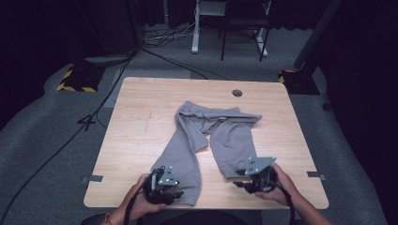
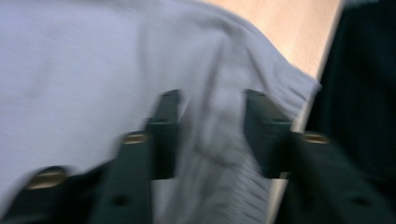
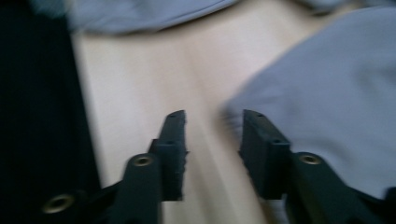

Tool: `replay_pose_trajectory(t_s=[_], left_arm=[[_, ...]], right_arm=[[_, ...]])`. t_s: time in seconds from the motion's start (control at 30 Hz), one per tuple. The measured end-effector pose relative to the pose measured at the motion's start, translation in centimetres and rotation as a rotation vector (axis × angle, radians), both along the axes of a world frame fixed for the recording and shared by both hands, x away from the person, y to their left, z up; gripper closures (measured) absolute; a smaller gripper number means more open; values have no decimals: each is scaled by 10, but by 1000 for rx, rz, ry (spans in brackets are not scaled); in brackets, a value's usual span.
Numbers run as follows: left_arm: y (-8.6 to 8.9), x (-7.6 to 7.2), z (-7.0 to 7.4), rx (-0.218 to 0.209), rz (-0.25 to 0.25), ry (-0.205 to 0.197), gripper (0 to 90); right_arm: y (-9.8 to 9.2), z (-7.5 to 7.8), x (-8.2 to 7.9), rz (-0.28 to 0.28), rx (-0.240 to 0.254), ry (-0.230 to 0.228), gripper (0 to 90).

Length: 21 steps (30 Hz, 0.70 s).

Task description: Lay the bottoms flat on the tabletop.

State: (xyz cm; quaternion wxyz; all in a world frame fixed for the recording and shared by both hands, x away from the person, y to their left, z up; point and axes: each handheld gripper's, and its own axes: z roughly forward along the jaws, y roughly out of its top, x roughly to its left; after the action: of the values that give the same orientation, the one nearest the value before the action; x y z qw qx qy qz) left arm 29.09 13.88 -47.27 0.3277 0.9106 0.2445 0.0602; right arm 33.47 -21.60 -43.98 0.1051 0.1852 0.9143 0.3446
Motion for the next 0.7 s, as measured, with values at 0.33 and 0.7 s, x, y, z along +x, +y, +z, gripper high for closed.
replay_pose_trajectory(t_s=[0.33, 0.7], left_arm=[[-9, 103, 8, -38, 222, -106, 350], [-18, 122, -16, 12, 213, -34, 476]], right_arm=[[-32, -27, 120, -373, -54, 4, 389], [-28, -39, 107, -243, -75, 91, 900]])
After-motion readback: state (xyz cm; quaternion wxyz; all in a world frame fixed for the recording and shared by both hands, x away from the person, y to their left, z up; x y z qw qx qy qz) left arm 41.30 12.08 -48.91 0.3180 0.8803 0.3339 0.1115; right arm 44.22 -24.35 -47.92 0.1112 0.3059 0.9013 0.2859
